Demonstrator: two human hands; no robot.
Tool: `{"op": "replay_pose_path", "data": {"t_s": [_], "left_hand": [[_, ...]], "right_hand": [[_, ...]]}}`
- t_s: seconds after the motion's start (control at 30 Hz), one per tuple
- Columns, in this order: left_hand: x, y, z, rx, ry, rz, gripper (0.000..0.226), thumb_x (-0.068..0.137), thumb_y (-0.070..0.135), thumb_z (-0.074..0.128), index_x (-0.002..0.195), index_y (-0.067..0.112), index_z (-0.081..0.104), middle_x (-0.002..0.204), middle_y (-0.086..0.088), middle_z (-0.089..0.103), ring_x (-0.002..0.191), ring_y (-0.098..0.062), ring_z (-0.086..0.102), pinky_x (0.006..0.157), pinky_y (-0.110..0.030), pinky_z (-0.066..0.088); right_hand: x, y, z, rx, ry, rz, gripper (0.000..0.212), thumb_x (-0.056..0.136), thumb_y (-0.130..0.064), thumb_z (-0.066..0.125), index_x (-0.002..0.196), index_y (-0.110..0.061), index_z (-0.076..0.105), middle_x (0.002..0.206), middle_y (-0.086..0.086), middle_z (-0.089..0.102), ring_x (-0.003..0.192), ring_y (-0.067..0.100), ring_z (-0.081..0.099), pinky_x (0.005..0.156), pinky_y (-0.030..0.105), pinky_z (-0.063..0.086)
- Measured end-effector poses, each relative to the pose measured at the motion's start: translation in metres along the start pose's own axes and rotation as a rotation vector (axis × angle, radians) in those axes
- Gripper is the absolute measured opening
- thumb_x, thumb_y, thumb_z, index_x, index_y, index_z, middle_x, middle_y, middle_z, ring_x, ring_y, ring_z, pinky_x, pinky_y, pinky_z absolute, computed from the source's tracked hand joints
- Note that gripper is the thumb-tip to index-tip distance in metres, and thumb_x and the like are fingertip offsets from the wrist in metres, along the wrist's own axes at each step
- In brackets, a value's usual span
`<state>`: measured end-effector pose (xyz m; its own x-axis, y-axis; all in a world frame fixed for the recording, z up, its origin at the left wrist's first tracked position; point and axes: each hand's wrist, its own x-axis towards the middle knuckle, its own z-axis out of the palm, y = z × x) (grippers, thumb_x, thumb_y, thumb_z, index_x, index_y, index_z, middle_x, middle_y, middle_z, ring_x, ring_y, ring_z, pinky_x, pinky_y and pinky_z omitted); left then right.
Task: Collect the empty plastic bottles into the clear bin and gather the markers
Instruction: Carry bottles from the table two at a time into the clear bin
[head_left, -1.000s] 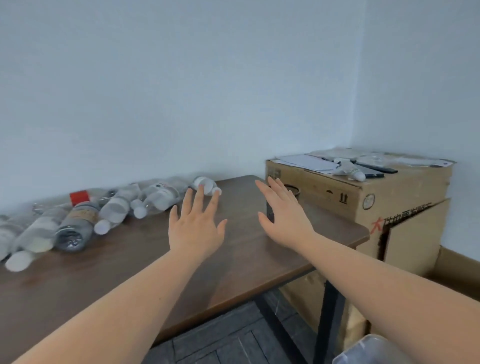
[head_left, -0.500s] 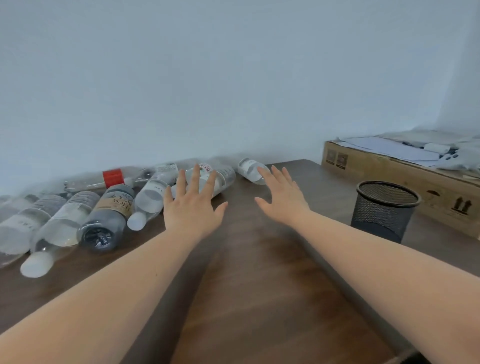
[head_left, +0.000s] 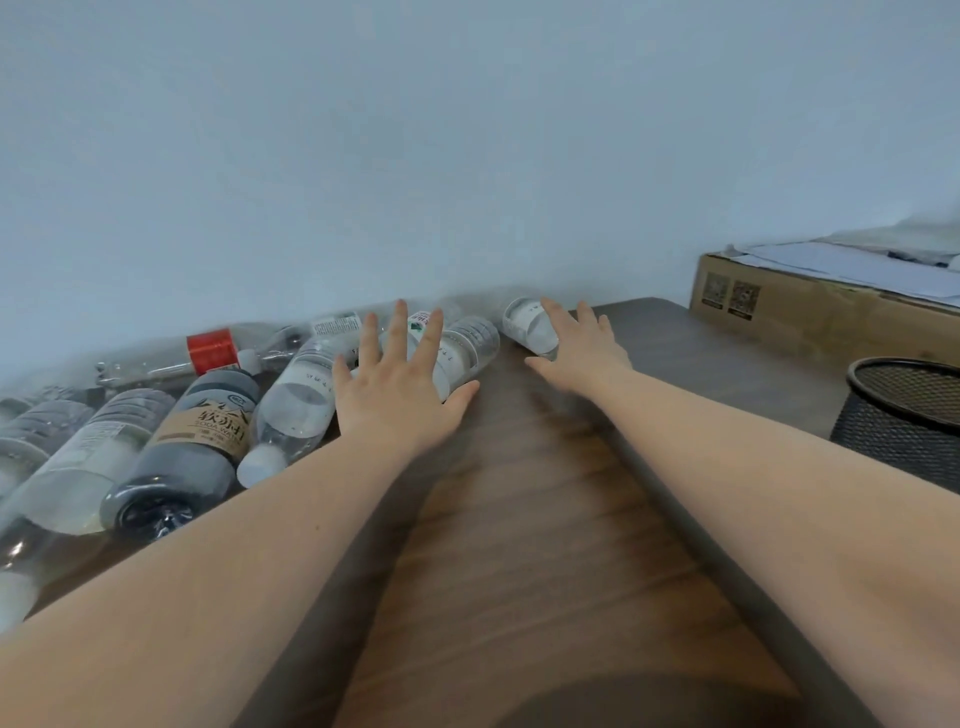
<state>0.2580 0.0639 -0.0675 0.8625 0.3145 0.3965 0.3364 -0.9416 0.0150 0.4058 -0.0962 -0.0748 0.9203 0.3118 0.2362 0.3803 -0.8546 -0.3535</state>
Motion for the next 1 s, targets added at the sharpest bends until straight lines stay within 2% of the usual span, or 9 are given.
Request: {"op": "replay_pose_path", "data": {"t_s": [0.1,0.17,0.23,0.5,0.67,0.73,0.87,1.0], "left_hand": [[0.006,0.002,0.0,-0.01,0.017,0.021,0.083,0.083,0.076,0.029,0.149,0.041,-0.008,0.16,0.005,-0.015,0.147,-0.024,-0.011,0.116,-0.052,0.011],[0.01,0.002,-0.002,-0.021,0.026,0.028,0.083,0.084,0.076,0.03,0.149,0.041,-0.008,0.16,0.005,-0.015,0.147,-0.023,-0.011,0.116,-0.052,0.01],[0.014,0.002,-0.004,-0.034,0.025,0.023,0.083,0.083,0.076,0.03,0.149,0.042,-0.009,0.16,0.005,-0.015,0.147,-0.022,-0.012,0.117,-0.052,0.009],[0.017,-0.001,0.004,-0.011,-0.011,0.037,0.088,0.079,0.081,0.032,0.148,0.043,-0.009,0.16,0.005,-0.016,0.147,-0.022,-0.011,0.115,-0.052,0.014],[0.012,-0.004,0.01,0.004,-0.032,0.05,0.089,0.08,0.078,0.037,0.149,0.042,-0.008,0.16,0.004,-0.012,0.147,-0.022,0.0,0.108,-0.048,0.03],[0.011,-0.006,0.013,0.026,-0.04,0.06,0.086,0.084,0.071,0.042,0.15,0.039,-0.004,0.16,0.0,-0.003,0.145,-0.024,0.01,0.102,-0.046,0.036],[0.006,-0.007,0.016,0.091,-0.008,0.088,0.075,0.091,0.044,0.05,0.152,0.029,0.008,0.147,-0.007,0.03,0.133,-0.027,0.028,0.092,-0.041,0.041],[0.002,-0.001,0.008,0.044,0.057,0.058,0.074,0.092,0.041,0.049,0.152,0.025,0.009,0.141,-0.009,0.035,0.123,-0.031,0.037,0.09,-0.043,0.044]], "right_hand": [[0.009,0.005,0.006,-0.015,-0.024,-0.001,0.077,0.091,-0.043,0.057,0.15,-0.035,0.009,0.154,0.012,0.02,0.138,0.039,0.027,0.105,0.05,0.036],[0.012,0.007,0.01,0.016,-0.007,0.011,0.07,0.094,-0.033,0.054,0.15,-0.033,0.012,0.14,0.015,0.034,0.122,0.039,0.046,0.092,0.045,0.042],[0.009,0.009,0.013,0.045,0.039,0.022,0.068,0.096,-0.027,0.05,0.151,-0.032,0.011,0.131,0.016,0.039,0.111,0.038,0.051,0.084,0.041,0.044],[-0.006,0.01,0.002,0.212,0.381,-0.046,0.066,0.096,-0.016,0.048,0.152,-0.026,0.014,0.139,0.017,0.033,0.107,0.038,0.05,0.089,0.044,0.045],[-0.007,0.002,-0.012,0.313,0.482,-0.056,0.067,0.095,-0.013,0.048,0.151,-0.029,0.016,0.14,0.015,0.033,0.111,0.035,0.049,0.091,0.046,0.045],[-0.009,-0.002,-0.018,0.332,0.516,-0.07,0.068,0.094,-0.011,0.048,0.151,-0.03,0.015,0.142,0.015,0.032,0.11,0.034,0.051,0.093,0.044,0.045],[-0.018,-0.008,-0.033,0.333,0.538,-0.104,0.069,0.095,-0.012,0.05,0.151,-0.03,0.015,0.143,0.015,0.031,0.111,0.033,0.052,0.093,0.043,0.045],[-0.027,-0.01,-0.054,0.33,0.558,-0.138,0.069,0.094,-0.012,0.052,0.151,-0.027,0.016,0.141,0.018,0.034,0.111,0.033,0.05,0.093,0.044,0.045]]}}
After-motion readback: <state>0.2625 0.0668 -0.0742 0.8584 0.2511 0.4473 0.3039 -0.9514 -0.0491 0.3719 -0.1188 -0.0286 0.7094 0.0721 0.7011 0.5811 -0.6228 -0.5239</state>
